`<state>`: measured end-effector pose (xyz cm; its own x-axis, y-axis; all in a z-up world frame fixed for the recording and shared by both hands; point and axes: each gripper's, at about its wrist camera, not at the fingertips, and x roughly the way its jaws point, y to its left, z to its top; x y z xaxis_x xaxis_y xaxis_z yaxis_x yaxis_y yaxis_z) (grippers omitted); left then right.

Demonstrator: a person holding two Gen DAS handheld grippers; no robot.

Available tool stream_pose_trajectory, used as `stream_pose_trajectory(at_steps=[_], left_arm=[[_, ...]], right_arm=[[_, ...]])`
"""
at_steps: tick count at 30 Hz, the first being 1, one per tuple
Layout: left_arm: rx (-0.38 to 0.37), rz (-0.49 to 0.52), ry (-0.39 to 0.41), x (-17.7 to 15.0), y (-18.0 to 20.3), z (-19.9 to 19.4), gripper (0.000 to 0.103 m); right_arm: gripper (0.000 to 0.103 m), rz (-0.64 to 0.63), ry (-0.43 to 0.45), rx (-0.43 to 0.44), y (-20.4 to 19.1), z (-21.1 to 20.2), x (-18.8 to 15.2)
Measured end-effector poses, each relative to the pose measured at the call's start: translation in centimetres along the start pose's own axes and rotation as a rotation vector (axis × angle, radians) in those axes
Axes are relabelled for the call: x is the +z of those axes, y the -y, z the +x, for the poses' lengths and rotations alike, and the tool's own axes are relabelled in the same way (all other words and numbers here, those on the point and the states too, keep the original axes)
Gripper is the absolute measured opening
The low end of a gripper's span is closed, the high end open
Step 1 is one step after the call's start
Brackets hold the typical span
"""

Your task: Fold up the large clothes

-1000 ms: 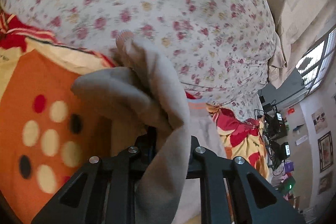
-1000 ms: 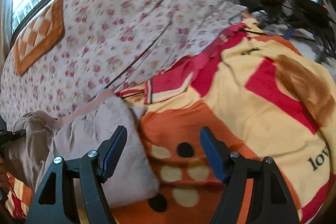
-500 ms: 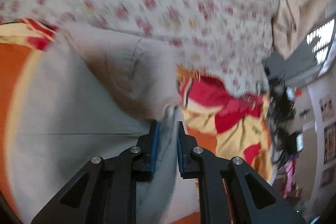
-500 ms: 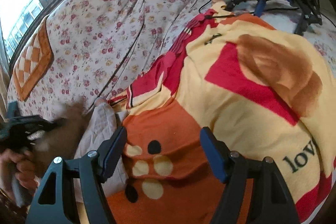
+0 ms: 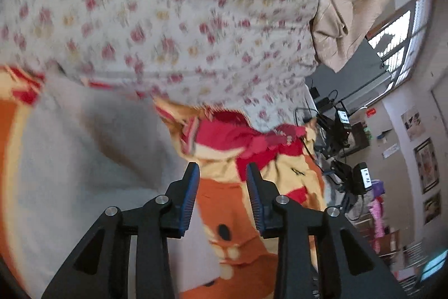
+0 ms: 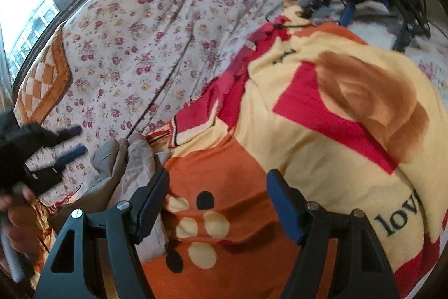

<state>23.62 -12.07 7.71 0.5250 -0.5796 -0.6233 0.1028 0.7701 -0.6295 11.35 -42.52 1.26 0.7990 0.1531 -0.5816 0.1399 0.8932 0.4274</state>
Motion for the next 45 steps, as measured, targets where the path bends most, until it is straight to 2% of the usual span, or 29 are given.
stream_pose_trajectory(at_steps=[1, 4, 5, 7, 9, 11, 13, 17, 18, 22, 24, 25, 26, 30, 32, 36, 38, 39, 41, 43, 44, 45], left_arm=[[0.021, 0.003, 0.010, 0.2, -0.7, -0.5, 0.021], [0.159, 0.032, 0.034, 0.2, -4.1, -2.2, 0.021], [0.243, 0.064, 0.044, -0.3, -5.7, -2.8, 0.021], [0.340, 0.108, 0.054, -1.4, -7.8, -3.5, 0.021], [0.383, 0.115, 0.036, -3.0, -10.6, -4.3, 0.021], [0.373, 0.098, 0.027, -4.5, -12.4, -4.9, 0.021], [0.330, 0.110, 0.023, -6.6, -13.4, -5.6, 0.021], [0.276, 0.182, 0.079, -9.5, -13.6, -7.0, 0.021], [0.262, 0.188, 0.089, -9.7, -13.6, -7.0, 0.021], [0.204, 0.200, 0.101, -10.2, -14.0, -6.9, 0.022], [0.181, 0.199, 0.097, -10.2, -14.3, -7.0, 0.022], [0.163, 0.194, 0.100, -10.1, -14.4, -7.3, 0.022], [0.143, 0.182, 0.105, -9.9, -14.6, -7.7, 0.022], [0.123, 0.179, 0.169, -9.2, -14.0, -9.8, 0.022], [0.119, 0.195, 0.193, -8.7, -13.2, -10.4, 0.022], [0.087, 0.253, 0.192, -7.9, -10.1, -9.8, 0.022], [0.068, 0.294, 0.175, -8.1, -8.8, -8.5, 0.022], [0.068, 0.313, 0.139, -8.5, -8.4, -7.0, 0.022], [0.110, 0.313, 0.047, -9.9, -8.7, -4.3, 0.022], [0.197, 0.323, -0.032, -11.6, -9.5, -1.9, 0.019], [0.205, 0.329, -0.021, -12.4, -9.9, -1.5, 0.019], [0.205, 0.350, 0.011, -12.9, -10.0, -1.8, 0.019]], right_arm=[[0.075, -0.023, 0.013, 0.020, -0.6, -0.3, -0.1], [0.075, -0.106, 0.030, 0.107, -3.2, -0.7, -0.8], [0.075, -0.130, 0.023, 0.156, -4.2, -0.6, -1.2], [0.076, -0.148, -0.010, 0.282, -6.2, 0.0, -2.2], [0.078, -0.143, -0.060, 0.399, -8.3, 1.0, -3.4], [0.082, -0.158, -0.096, 0.454, -10.4, 2.0, -4.7], [0.084, -0.191, -0.112, 0.467, -12.6, 2.8, -5.8], [0.088, -0.236, -0.139, 0.494, -15.8, 4.3, -7.6], [0.088, -0.256, -0.146, 0.490, -16.6, 4.7, -8.0], [0.087, -0.284, -0.172, 0.367, -18.7, 7.6, -9.0], [0.064, -0.301, -0.189, 0.311, -19.2, 9.1, -9.1], [0.014, -0.322, -0.204, 0.287, -19.4, 9.5, -9.1], [0.006, -0.331, -0.200, 0.281, -19.6, 9.5, -8.8], [0.005, -0.304, -0.055, 0.370, -18.8, 5.9, -5.8], [0.005, -0.272, -0.038, 0.389, -17.3, 5.0, -4.7], [0.006, -0.122, -0.176, 0.367, -12.4, 7.3, -4.5], [0.018, 0.028, -0.326, 0.367, -9.2, 10.3, -5.4], [0.019, 0.099, -0.373, 0.381, -7.9, 11.5, -6.0], [0.022, 0.180, -0.383, 0.419, -6.4, 11.9, -6.3], [0.032, 0.155, -0.361, 0.401, -6.4, 10.7, -5.7], [0.036, 0.122, -0.326, 0.373, -6.6, 9.5, -5.3], [0.036, 0.093, -0.281, 0.341, -6.9, 8.3, -4.9]])
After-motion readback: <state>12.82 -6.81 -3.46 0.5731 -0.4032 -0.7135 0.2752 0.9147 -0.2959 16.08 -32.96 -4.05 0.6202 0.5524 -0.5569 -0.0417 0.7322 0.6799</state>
